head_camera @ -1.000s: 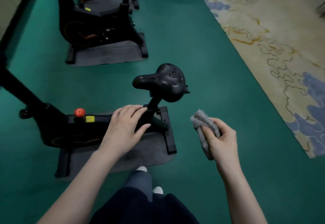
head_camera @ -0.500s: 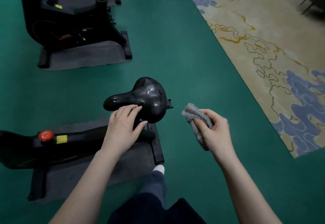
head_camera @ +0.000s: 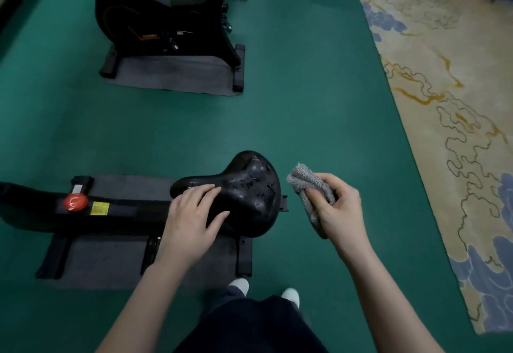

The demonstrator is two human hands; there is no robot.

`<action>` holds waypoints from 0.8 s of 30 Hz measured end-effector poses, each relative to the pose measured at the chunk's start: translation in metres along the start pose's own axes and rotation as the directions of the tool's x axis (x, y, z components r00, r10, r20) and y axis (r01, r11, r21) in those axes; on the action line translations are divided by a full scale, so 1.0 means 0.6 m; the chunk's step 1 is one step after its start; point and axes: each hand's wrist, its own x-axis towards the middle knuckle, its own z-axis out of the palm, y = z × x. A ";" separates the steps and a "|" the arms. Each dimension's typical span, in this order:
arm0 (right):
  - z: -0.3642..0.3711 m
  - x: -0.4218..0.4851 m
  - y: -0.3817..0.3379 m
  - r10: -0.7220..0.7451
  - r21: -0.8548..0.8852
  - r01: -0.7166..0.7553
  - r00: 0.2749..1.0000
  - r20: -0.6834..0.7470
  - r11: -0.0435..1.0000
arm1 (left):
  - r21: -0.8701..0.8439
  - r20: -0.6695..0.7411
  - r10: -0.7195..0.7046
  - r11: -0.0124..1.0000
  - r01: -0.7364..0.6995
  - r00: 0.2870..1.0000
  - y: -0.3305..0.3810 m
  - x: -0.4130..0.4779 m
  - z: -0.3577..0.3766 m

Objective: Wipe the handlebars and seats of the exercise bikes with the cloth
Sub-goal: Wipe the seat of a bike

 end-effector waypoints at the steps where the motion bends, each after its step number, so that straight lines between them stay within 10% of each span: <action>1: 0.004 0.013 0.001 -0.012 -0.001 0.012 1.000 0.025 1.000 | 0.005 -0.016 -0.020 1.000 0.021 1.000 -0.001 0.000 0.002; 12: 0.013 0.182 0.004 -0.202 0.071 0.189 0.918 0.343 0.979 | 0.071 -0.202 -0.340 0.930 0.360 0.918 0.044 0.008 0.036; 24: -0.032 0.346 0.041 -0.253 0.082 0.283 0.644 0.722 0.956 | -0.090 -0.372 -0.738 0.632 0.770 0.563 0.216 0.035 0.115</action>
